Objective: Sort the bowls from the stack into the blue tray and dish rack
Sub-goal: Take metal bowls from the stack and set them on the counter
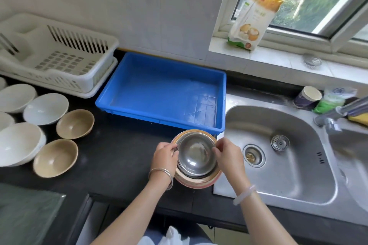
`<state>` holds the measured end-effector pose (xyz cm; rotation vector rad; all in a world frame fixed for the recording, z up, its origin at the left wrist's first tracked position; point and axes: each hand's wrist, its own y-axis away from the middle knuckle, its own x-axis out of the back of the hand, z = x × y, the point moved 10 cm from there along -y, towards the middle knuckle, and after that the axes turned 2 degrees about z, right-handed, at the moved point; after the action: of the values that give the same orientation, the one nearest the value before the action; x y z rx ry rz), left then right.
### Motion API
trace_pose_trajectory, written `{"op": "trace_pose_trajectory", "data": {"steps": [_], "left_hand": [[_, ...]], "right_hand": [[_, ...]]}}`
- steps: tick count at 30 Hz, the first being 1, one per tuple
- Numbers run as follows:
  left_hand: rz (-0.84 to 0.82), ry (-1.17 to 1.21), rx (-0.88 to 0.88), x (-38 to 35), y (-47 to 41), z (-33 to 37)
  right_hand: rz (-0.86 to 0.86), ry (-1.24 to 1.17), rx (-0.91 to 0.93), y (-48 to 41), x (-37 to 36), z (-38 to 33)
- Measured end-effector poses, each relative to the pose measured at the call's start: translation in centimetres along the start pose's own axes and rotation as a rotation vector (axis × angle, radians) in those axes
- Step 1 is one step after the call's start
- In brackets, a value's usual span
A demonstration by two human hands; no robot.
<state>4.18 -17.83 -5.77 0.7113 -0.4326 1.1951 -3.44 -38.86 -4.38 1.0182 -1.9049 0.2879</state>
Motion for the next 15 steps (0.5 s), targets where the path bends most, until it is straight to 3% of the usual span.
{"op": "trace_pose_trajectory", "data": {"steps": [11, 15], "left_hand": [[0.04, -0.011, 0.078, 0.3, -0.5, 0.7], [-0.016, 0.098, 0.075, -0.3, -0.7, 1.7]], "right_hand": [[-0.002, -0.305, -0.131, -0.2, 2.7, 2.7], [0.007, -0.359, -0.164, -0.6, 3.5, 3.6]]}}
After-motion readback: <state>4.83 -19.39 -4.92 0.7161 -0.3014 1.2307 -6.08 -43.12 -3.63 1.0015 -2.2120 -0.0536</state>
